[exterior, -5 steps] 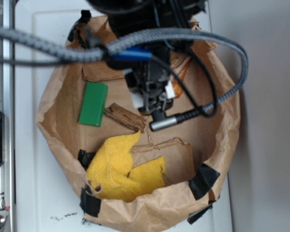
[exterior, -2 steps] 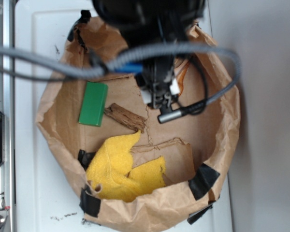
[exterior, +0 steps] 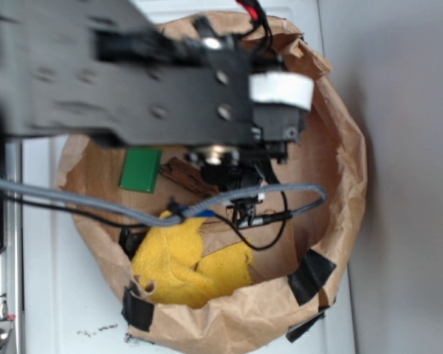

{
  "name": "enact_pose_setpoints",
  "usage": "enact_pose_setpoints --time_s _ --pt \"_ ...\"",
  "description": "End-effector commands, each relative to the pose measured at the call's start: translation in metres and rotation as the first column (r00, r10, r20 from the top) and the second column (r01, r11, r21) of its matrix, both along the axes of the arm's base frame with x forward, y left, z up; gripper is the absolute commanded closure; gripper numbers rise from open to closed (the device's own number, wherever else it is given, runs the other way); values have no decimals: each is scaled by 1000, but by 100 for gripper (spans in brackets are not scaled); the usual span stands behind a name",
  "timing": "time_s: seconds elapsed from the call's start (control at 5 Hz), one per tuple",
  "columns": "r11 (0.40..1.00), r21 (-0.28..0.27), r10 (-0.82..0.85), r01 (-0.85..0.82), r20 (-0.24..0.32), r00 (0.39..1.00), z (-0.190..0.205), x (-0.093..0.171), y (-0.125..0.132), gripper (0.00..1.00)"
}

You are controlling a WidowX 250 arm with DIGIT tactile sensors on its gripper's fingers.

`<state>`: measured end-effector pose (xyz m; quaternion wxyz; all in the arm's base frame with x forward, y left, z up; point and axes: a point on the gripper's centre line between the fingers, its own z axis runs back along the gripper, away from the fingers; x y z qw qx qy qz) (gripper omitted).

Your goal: Grab the shell.

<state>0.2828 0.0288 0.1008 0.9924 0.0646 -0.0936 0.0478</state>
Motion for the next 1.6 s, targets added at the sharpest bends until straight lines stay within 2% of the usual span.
enact_pose_setpoints --time_s 0.0,0.2,0.4,0.6,1.0,1.4 --pt "998 -47 -31 32 22 999 -8 15 22 0" --pt "983 -139 125 -117 45 991 -12 22 41 0" --pt "929 -263 286 -262 58 956 -14 24 48 0" --pt "885 -313 376 -344 44 926 -18 28 46 0" --pt "893 -288 373 -347 40 927 -40 47 19 0" --pt "922 -177 357 -345 44 933 -75 64 1 0"
